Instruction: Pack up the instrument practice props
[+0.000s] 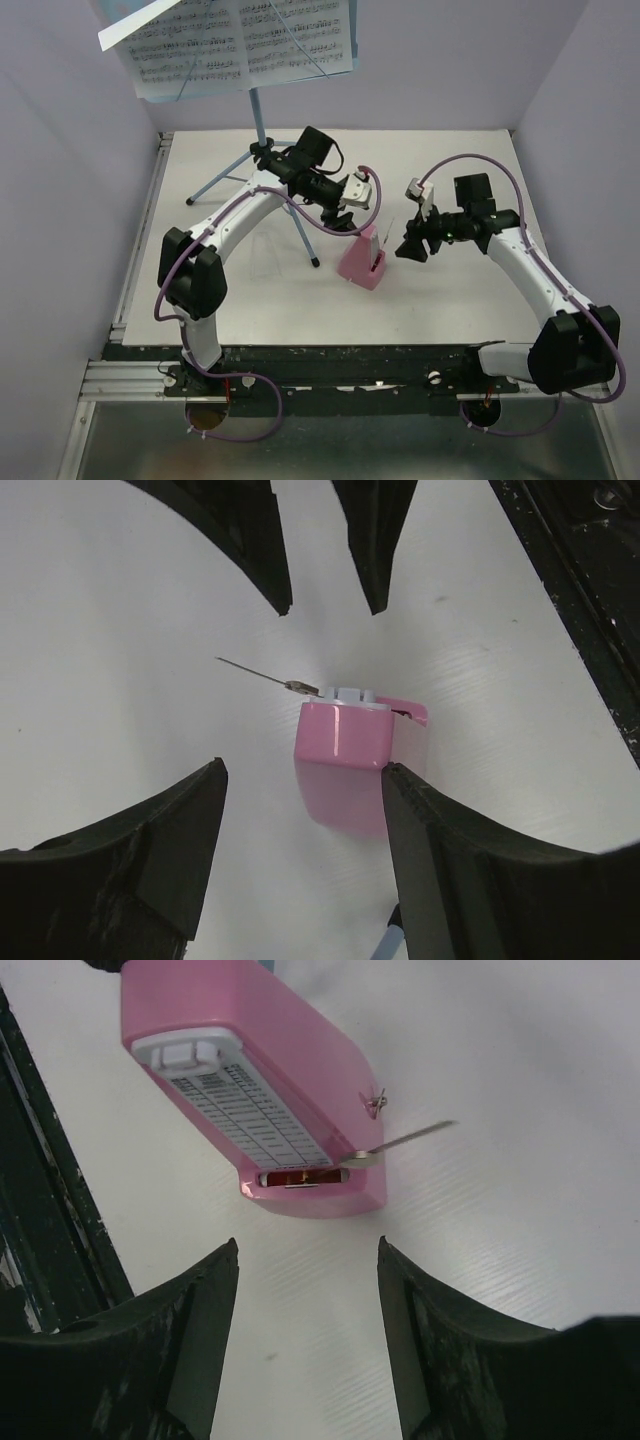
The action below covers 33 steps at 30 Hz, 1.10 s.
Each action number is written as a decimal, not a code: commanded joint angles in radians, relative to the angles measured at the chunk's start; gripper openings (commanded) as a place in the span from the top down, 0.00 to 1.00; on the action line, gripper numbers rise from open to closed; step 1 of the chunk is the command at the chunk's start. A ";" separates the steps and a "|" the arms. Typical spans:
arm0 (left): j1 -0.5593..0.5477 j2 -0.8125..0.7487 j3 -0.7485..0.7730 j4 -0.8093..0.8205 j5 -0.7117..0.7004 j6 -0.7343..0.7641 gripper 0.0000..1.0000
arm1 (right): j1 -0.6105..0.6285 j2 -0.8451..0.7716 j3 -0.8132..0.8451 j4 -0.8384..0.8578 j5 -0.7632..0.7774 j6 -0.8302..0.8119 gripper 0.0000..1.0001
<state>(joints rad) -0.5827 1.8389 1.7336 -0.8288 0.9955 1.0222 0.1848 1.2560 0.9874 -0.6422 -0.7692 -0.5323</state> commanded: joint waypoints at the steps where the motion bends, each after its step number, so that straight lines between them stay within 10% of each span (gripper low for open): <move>1: -0.016 0.017 0.017 -0.069 0.022 0.062 0.28 | 0.005 0.078 0.042 0.064 -0.068 -0.009 0.36; 13: -0.025 0.010 0.014 -0.171 0.006 0.133 0.16 | 0.055 0.120 0.066 0.026 0.030 -0.084 0.41; 17: -0.028 0.006 -0.002 -0.112 0.014 0.101 0.15 | -0.108 0.149 0.112 0.058 -0.126 0.185 0.37; 24: -0.052 0.020 -0.026 -0.004 0.020 0.024 0.24 | -0.134 -0.039 -0.036 0.154 -0.059 0.128 0.00; 33: -0.058 0.045 -0.002 -0.056 0.009 0.024 0.49 | -0.070 0.092 0.034 -0.073 -0.104 -0.135 0.28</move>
<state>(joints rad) -0.6373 1.8545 1.7123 -0.8444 0.9951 1.0233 0.0673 1.2877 1.0092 -0.6399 -0.8696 -0.5526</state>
